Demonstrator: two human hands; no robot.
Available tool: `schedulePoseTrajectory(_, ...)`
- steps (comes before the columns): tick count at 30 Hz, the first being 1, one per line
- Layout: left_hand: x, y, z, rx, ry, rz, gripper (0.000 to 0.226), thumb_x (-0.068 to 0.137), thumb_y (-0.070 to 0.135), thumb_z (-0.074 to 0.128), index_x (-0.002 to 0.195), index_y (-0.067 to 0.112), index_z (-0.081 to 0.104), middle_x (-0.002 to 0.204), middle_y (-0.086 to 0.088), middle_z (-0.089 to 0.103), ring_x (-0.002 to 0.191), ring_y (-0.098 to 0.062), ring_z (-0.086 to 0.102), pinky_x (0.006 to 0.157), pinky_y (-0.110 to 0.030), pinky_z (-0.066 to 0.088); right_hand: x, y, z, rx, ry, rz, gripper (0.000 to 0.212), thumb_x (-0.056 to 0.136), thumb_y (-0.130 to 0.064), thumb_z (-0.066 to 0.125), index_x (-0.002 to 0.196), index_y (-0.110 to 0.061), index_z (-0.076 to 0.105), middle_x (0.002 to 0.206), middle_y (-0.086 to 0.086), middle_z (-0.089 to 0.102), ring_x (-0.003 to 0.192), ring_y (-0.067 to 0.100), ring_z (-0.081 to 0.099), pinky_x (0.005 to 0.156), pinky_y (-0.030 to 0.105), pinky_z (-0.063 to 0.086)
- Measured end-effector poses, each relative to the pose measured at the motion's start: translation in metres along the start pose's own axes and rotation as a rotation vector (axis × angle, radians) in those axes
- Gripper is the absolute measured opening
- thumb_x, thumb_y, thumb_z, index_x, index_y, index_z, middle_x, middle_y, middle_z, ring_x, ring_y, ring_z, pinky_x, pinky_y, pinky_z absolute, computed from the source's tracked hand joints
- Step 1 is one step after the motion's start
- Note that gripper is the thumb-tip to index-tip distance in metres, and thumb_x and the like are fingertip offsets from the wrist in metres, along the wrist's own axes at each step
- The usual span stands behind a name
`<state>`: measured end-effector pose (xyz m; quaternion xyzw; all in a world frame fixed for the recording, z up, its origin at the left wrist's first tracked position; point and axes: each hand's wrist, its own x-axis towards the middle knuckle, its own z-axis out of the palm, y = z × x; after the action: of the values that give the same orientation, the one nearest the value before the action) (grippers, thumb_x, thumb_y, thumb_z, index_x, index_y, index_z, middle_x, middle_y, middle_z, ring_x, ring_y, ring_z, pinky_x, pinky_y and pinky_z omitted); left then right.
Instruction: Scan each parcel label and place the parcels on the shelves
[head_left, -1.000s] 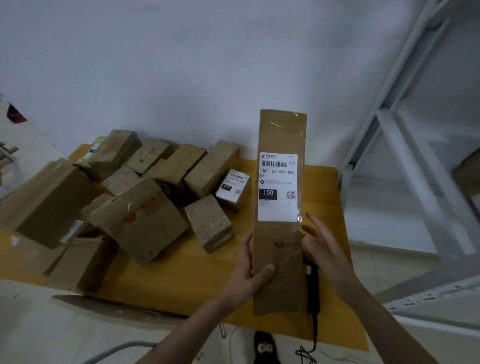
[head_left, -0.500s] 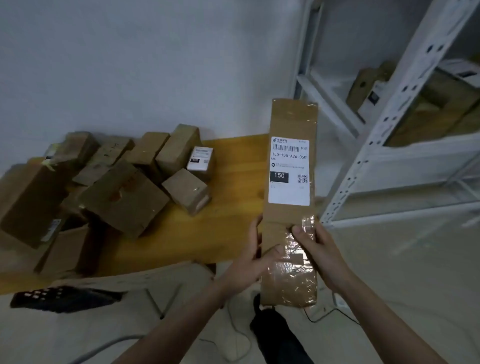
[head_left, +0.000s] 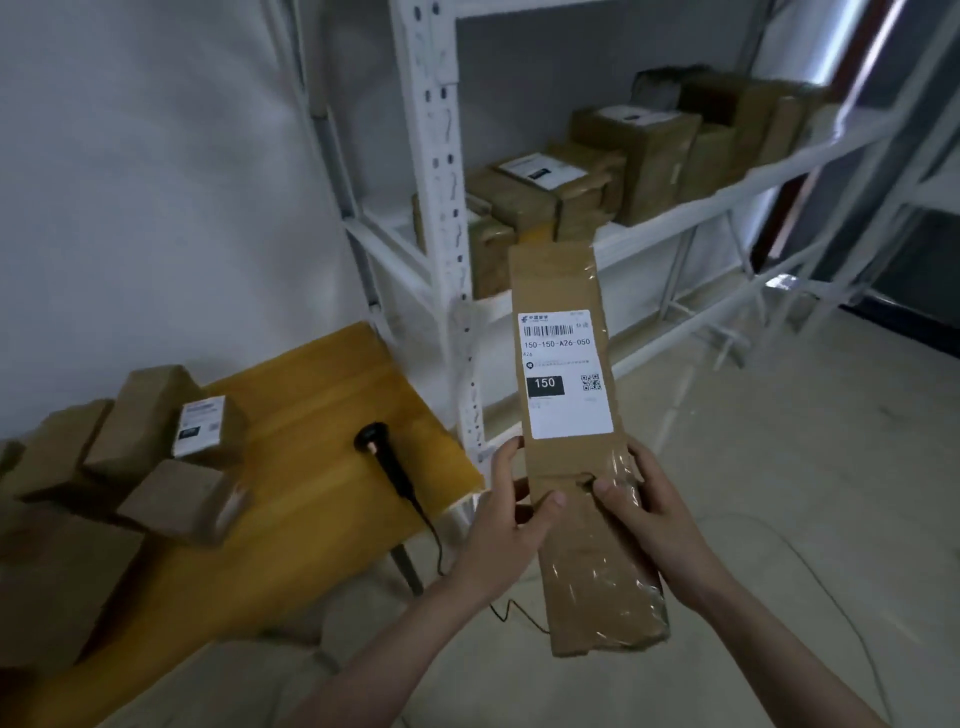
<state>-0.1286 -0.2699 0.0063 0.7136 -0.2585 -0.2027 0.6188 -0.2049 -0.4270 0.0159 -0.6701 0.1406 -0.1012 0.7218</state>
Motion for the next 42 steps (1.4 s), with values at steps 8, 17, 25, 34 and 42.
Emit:
schedulePoseTrajectory(8,0.074,0.024,0.149,-0.034,-0.233,0.024,0.052,0.094,0.024,0.061,0.130,0.045,0.029,0.111,0.015,0.068,0.100,-0.009,0.068,0.080,-0.029,0.058,-0.027,-0.022,-0.156,-0.011,0.247,-0.024,0.047,0.090,-0.020,0.061,0.129,-0.039,0.043,0.105,-0.006,0.071,0.095,0.019,0.069,0.074,0.028,0.057)
schedulePoseTrajectory(17,0.154,0.054,0.330,-0.127,-0.354,0.046,0.054,0.090,0.033,0.063,0.135,0.045,0.034,0.112,0.009,0.071,0.101,-0.016,0.069,0.083,-0.038,0.059,-0.033,-0.047,-0.348,-0.037,0.360,-0.027,0.048,0.092,-0.020,0.060,0.131,-0.042,0.043,0.108,-0.002,0.071,0.098,0.018,0.069,0.081,0.033,0.057)
schedulePoseTrajectory(25,0.243,0.078,0.413,-0.149,-0.320,0.056,0.059,0.090,0.029,0.060,0.143,0.032,0.033,0.114,0.007,0.070,0.101,-0.017,0.069,0.088,-0.043,0.056,0.023,-0.076,-0.452,-0.060,0.369,-0.062,0.042,0.094,-0.018,0.058,0.127,-0.042,0.048,0.107,-0.005,0.071,0.097,0.016,0.069,0.077,0.027,0.056)
schedulePoseTrajectory(34,0.392,0.088,0.457,-0.180,-0.338,0.078,0.045,0.098,0.023,0.054,0.135,0.043,0.037,0.106,0.017,0.070,0.097,-0.011,0.069,0.083,-0.038,0.058,0.147,-0.096,-0.531,-0.090,0.391,-0.072,0.034,0.095,-0.027,0.055,0.122,-0.047,0.049,0.110,-0.016,0.068,0.095,0.006,0.068,0.070,0.018,0.054)
schedulePoseTrajectory(42,0.554,0.109,0.482,-0.244,-0.315,0.078,0.042,0.098,0.027,0.054,0.132,0.046,0.038,0.114,0.006,0.068,0.099,-0.010,0.068,0.081,-0.036,0.059,0.294,-0.135,-0.613,-0.146,0.346,-0.031,0.038,0.089,-0.039,0.057,0.120,-0.059,0.045,0.113,-0.017,0.064,0.093,0.008,0.069,0.078,0.028,0.055)
